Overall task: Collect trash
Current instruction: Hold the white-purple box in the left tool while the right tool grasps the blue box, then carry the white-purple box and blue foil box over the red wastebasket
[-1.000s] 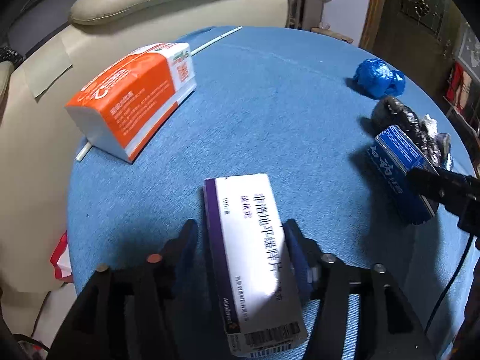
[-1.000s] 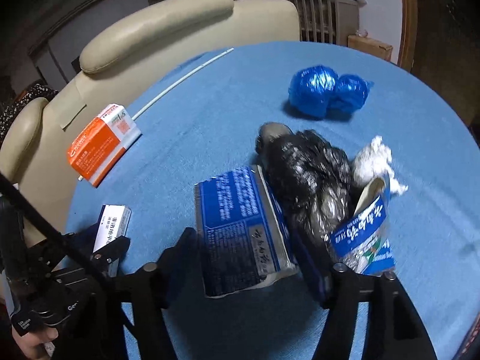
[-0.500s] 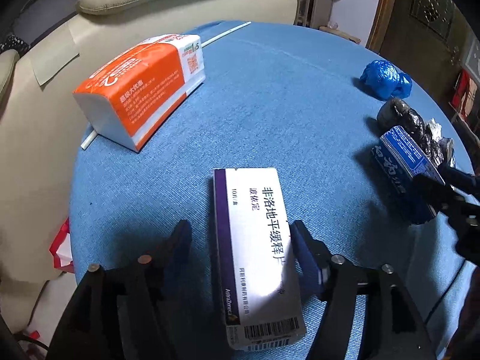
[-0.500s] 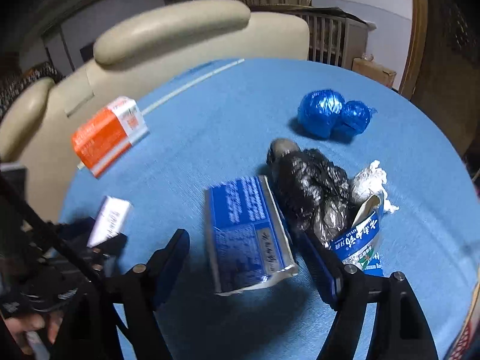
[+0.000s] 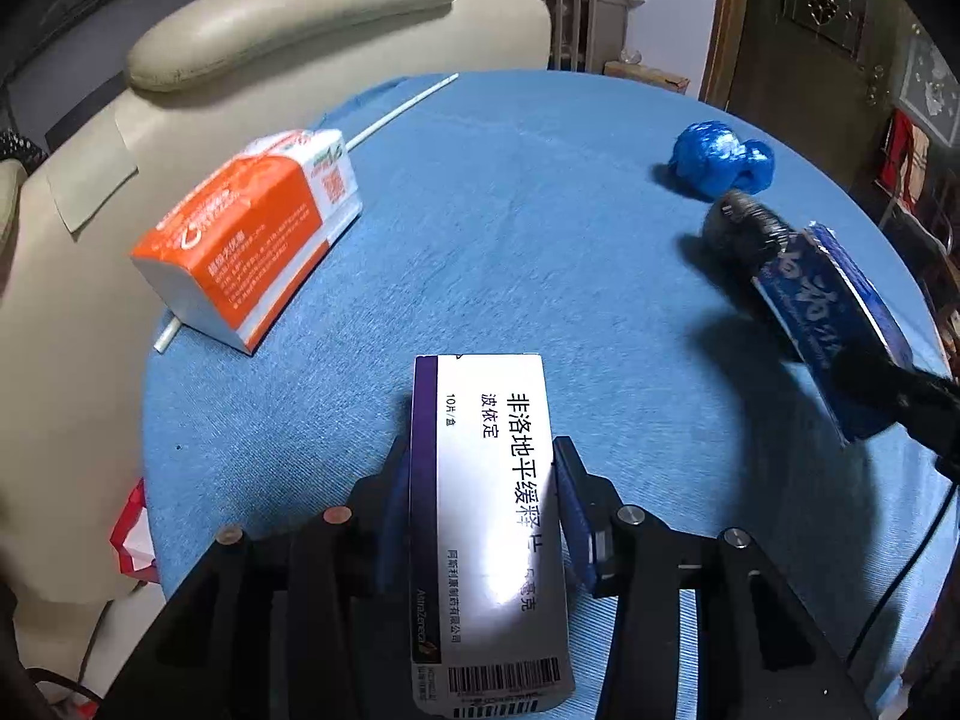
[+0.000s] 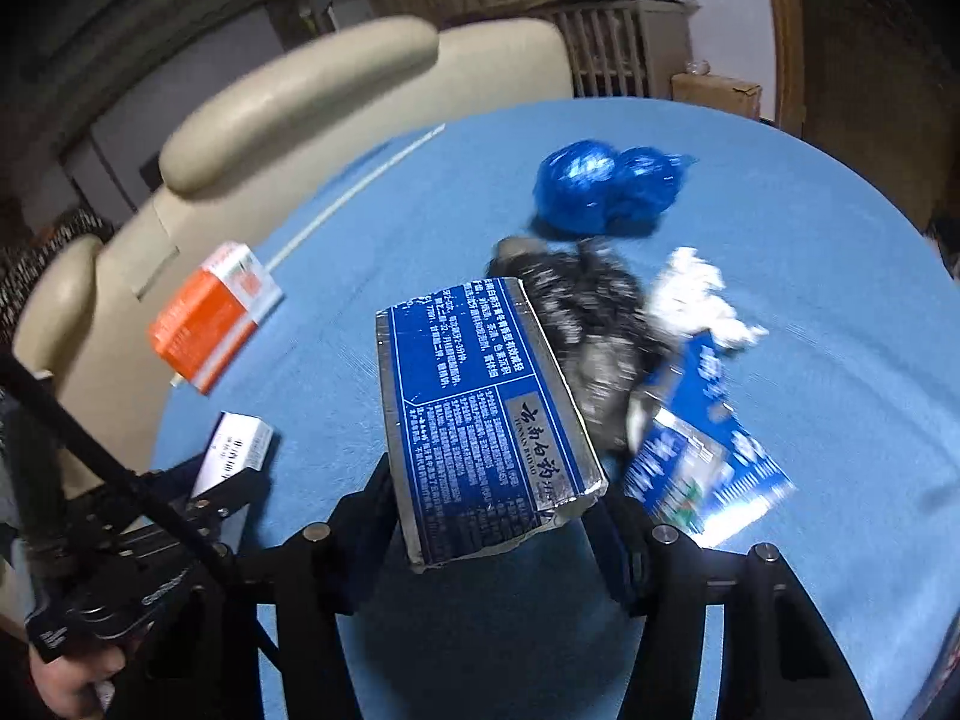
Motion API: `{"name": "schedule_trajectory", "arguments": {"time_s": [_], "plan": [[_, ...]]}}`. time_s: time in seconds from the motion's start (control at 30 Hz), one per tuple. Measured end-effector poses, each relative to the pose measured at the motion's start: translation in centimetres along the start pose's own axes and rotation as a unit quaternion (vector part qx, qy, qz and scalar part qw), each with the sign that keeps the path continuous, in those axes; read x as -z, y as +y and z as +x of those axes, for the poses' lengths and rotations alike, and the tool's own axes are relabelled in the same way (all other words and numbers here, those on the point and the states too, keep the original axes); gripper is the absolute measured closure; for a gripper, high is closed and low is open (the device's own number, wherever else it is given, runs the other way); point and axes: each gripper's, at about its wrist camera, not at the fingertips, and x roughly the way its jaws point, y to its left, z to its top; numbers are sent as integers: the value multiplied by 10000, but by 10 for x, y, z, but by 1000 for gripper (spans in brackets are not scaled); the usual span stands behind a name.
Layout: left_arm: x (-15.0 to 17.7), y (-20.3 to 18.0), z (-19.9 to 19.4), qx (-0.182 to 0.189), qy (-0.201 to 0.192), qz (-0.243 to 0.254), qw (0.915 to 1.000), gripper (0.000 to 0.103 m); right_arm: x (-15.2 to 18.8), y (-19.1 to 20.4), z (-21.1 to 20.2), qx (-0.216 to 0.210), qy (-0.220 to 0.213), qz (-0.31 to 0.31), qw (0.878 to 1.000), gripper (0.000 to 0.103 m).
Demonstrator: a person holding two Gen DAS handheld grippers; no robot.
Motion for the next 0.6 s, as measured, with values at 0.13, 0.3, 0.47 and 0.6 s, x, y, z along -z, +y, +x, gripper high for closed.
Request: {"name": "schedule_trajectory", "arguments": {"time_s": [0.13, 0.3, 0.47, 0.6], "plan": [[4, -15, -15, 3, -85, 112, 9999, 56, 20, -12, -31, -98, -218, 299, 9993, 42], [14, -39, -37, 60, -180, 335, 9993, 56, 45, -32, -66, -137, -424, 635, 9970, 42], [25, -71, -63, 177, -327, 614, 9974, 56, 72, -52, -106, -130, -745, 961, 9925, 42], [32, -94, -83, 305, -440, 814, 9952, 56, 90, -66, -137, -56, -1021, 1183, 9877, 42]]}}
